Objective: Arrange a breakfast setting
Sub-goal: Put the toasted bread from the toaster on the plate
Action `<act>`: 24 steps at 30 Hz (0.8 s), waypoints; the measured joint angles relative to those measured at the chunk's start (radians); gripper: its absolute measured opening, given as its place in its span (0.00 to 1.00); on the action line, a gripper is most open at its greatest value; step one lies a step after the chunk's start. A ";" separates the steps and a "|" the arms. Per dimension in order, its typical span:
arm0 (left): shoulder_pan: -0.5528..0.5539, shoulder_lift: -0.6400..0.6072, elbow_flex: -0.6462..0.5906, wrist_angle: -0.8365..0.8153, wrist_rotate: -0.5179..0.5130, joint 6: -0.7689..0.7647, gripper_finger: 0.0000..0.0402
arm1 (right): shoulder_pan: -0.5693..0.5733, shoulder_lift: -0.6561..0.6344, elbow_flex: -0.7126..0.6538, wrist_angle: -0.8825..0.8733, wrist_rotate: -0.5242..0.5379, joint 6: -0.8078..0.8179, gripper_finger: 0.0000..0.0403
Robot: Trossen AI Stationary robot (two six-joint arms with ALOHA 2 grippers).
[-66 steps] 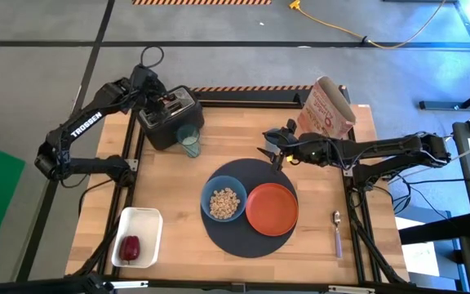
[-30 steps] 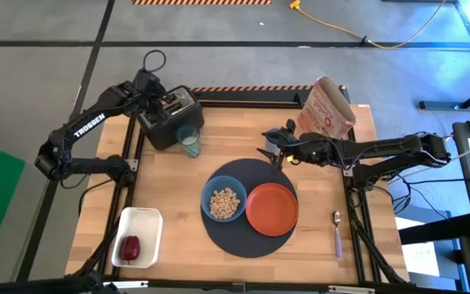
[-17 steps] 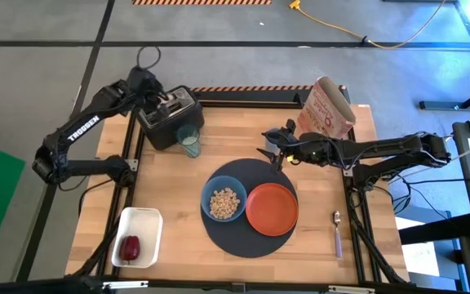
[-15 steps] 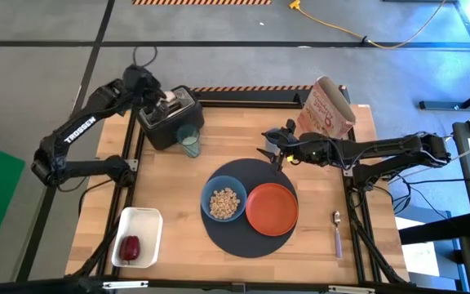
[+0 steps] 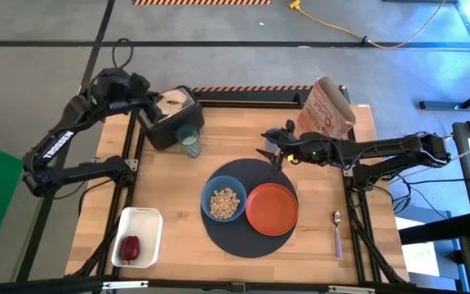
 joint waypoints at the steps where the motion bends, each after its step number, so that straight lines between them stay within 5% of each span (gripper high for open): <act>1: -0.015 -0.002 -0.003 0.002 0.024 -0.015 0.11 | 0.000 0.000 0.000 0.008 -0.028 0.013 0.62; 8: -0.163 0.015 -0.107 0.036 0.132 -0.114 0.11 | 0.000 0.000 0.000 0.079 -0.241 0.090 0.62; 13: -0.323 0.014 -0.228 0.269 0.176 -0.203 0.11 | 0.000 0.026 0.000 0.143 -0.272 0.124 0.62; 24: -0.617 0.066 -0.378 0.675 0.003 -0.258 0.11 | 0.000 0.192 0.000 0.450 -0.281 0.228 0.62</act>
